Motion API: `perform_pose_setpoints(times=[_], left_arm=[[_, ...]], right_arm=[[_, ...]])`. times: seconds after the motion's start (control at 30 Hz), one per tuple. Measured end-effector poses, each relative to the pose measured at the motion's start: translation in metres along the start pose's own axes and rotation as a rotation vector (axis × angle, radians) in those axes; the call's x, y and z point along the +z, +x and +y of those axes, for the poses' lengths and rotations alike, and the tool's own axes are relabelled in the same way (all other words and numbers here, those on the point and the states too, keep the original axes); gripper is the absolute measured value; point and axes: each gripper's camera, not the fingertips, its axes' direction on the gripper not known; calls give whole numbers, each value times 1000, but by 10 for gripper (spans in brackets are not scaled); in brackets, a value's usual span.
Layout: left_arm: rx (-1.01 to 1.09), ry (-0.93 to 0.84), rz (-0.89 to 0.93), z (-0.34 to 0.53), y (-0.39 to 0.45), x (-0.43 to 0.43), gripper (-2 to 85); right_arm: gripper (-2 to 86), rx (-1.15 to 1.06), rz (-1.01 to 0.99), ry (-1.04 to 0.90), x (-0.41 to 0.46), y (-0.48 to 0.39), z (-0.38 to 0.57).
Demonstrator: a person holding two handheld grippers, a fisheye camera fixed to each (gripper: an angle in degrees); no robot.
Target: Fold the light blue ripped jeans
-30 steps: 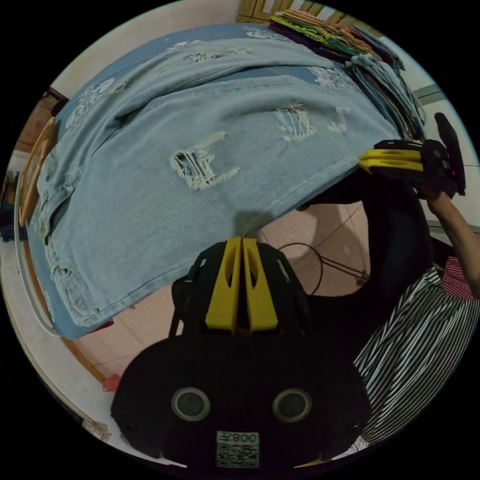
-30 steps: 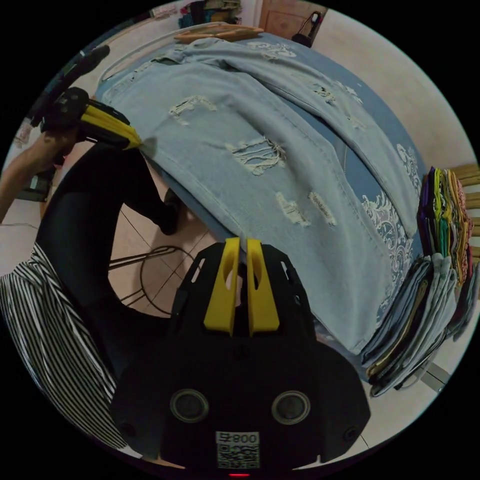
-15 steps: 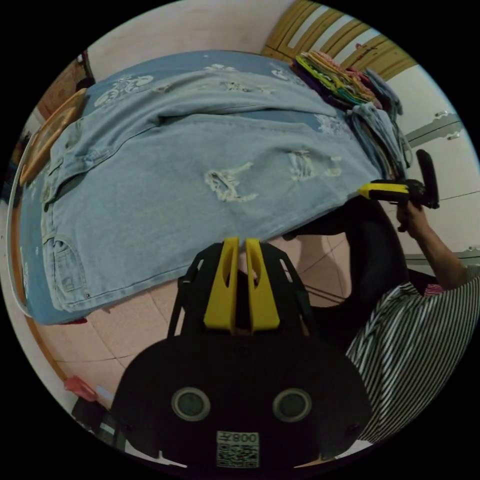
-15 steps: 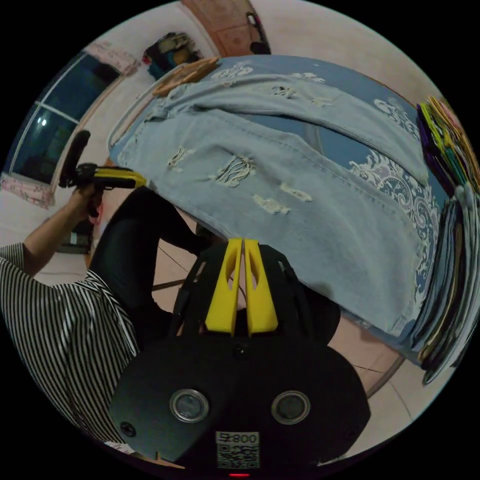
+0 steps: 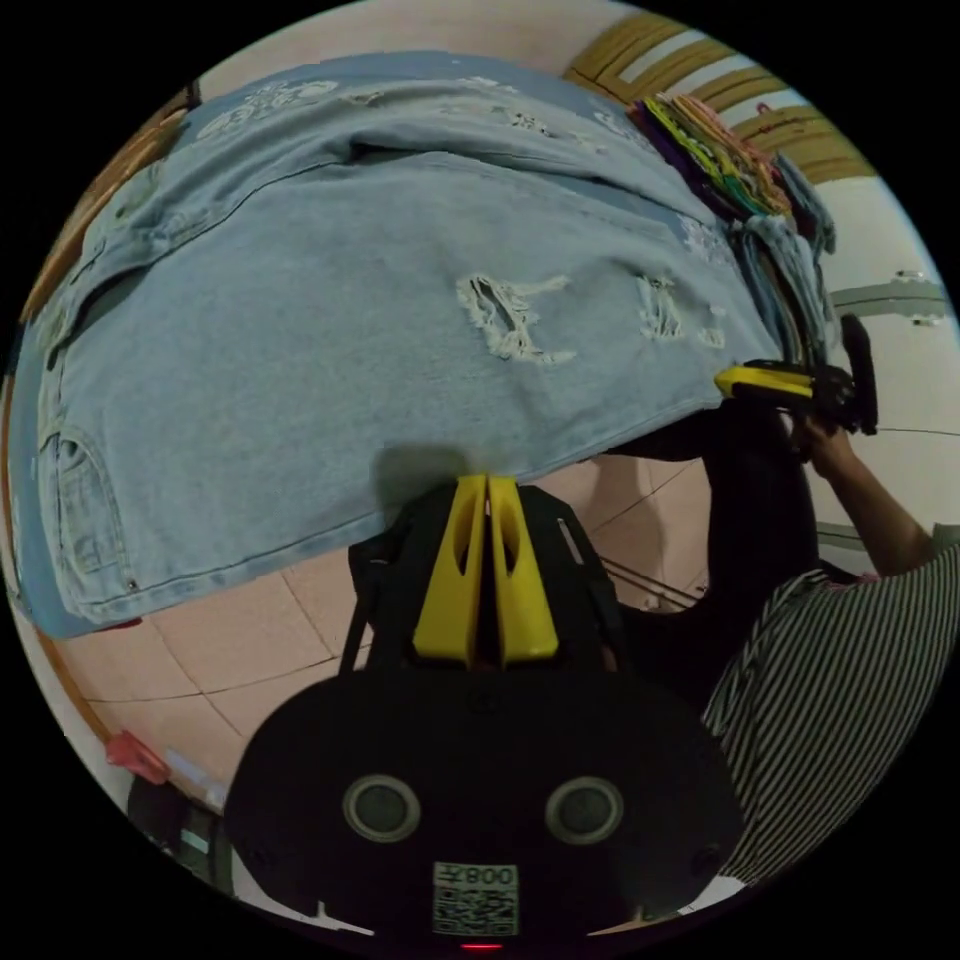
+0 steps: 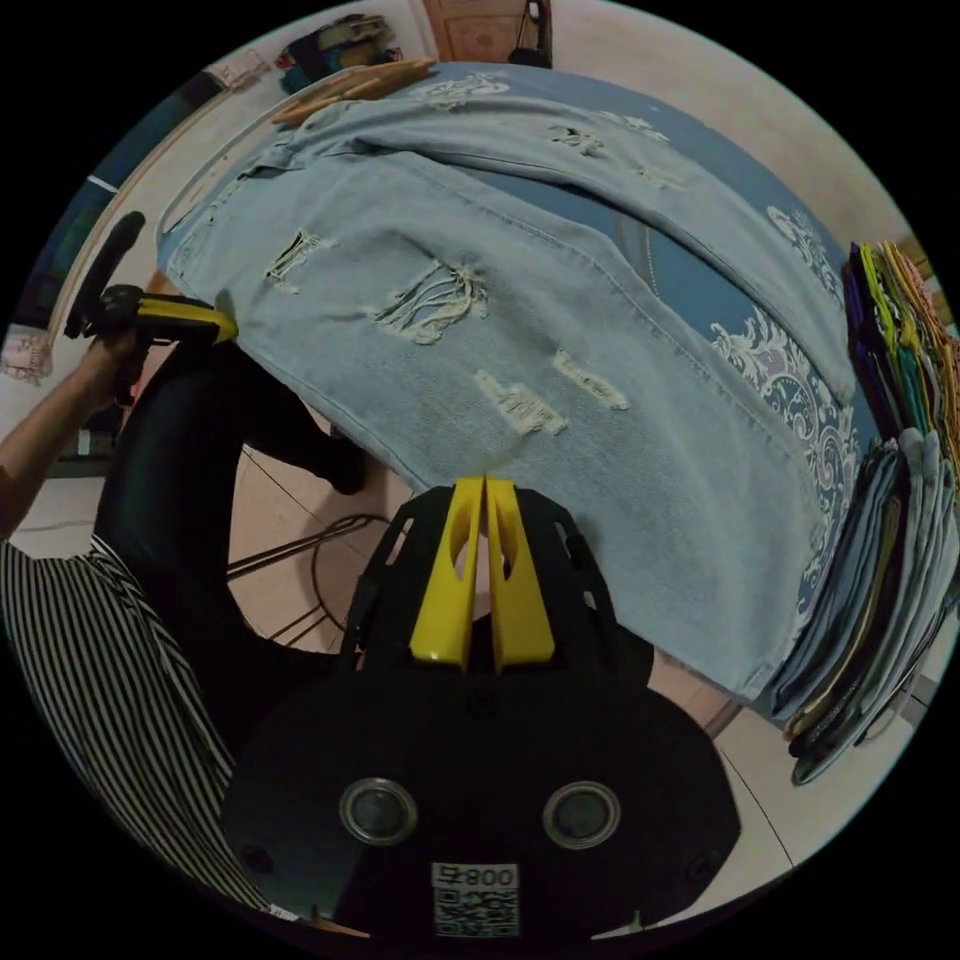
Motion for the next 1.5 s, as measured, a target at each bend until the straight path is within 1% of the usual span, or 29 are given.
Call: perform_pose_setpoints(times=[0.07, 0.13, 0.17, 0.27, 0.37, 0.43, 0.57, 0.63, 0.7, 0.83, 1.07, 1.17, 1.3, 1.4, 1.47, 1.5], left_arm=[[-17, 124, 47, -14, -11, -30, 7], [-34, 229, 49, -26, -24, -58, 9], [-43, 285, 42, -38, -36, -75, 12], [-55, 358, -2, -78, -69, -111, 27], [-66, 393, -81, -127, -97, -142, 46], [-73, 403, -113, -158, -109, -156, 59], [-53, 349, -204, -228, -127, -176, 76], [-56, 323, -231, -253, -133, -181, 81], [-39, 307, -250, -276, -135, -185, 87], [61, 233, -345, -329, -129, -192, 105], [219, 54, -499, -405, -110, -187, 122], [237, -24, -548, -423, -108, -181, 122], [238, -69, -546, -435, -107, -180, 120], [206, -79, -475, -443, -109, -188, 109], [172, -75, -402, -445, -110, -195, 84], [163, -73, -408, -445, -109, -197, 78]], right_arm=[[2, 9, -68, -36, -7, 5, -12], [4, 57, -186, 10, -24, 16, -26], [4, 69, -198, 32, -29, 19, -31], [8, 94, -236, 134, -52, 31, -66], [21, 46, -258, 231, -69, 38, -127], [38, -18, -265, 284, -78, 37, -188], [59, -104, -230, 312, -82, 29, -283], [69, -159, -236, 307, -81, 21, -344], [77, -197, -233, 295, -80, 13, -386], [91, -285, -166, 285, -78, -7, -466], [103, -398, -74, 239, -60, -36, -551], [106, -456, 4, 184, -41, -54, -576], [108, -506, 81, 101, -7, -75, -601], [108, -529, 120, 103, 10, -86, -610], [106, -532, 119, 102, 17, -90, -615], [103, -530, 117, 99, 22, -92, -619]])
